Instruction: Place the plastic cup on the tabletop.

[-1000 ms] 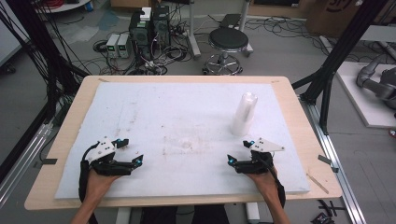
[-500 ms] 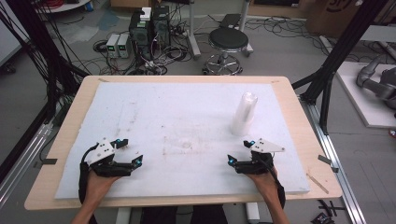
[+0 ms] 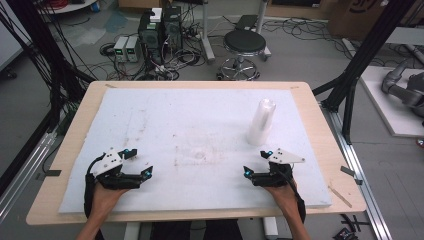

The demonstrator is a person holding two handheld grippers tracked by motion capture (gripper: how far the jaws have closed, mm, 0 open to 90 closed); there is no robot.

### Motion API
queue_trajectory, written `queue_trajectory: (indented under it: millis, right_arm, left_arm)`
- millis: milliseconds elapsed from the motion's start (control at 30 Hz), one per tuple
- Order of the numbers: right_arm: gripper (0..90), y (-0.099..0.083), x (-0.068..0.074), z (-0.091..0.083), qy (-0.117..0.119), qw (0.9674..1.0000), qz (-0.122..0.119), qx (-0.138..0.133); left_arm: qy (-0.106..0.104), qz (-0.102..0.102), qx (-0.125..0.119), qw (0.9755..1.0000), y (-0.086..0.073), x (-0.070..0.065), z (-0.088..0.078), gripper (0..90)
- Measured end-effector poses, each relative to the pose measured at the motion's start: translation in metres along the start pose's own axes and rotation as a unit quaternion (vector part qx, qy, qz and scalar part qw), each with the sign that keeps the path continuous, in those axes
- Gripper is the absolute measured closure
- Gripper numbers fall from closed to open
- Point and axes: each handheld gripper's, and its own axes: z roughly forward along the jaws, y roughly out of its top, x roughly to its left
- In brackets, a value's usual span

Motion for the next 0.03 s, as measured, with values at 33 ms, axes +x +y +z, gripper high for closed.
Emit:
queue_trajectory:
  millis: [33]
  right_arm:
    - [12.7,0.0,0.0001,0.0,0.0,1.0,0.001,0.0]
  left_arm:
    - [0.0,0.0,-0.001,1.0,-0.0001,-0.0005,-0.0002,13.1]
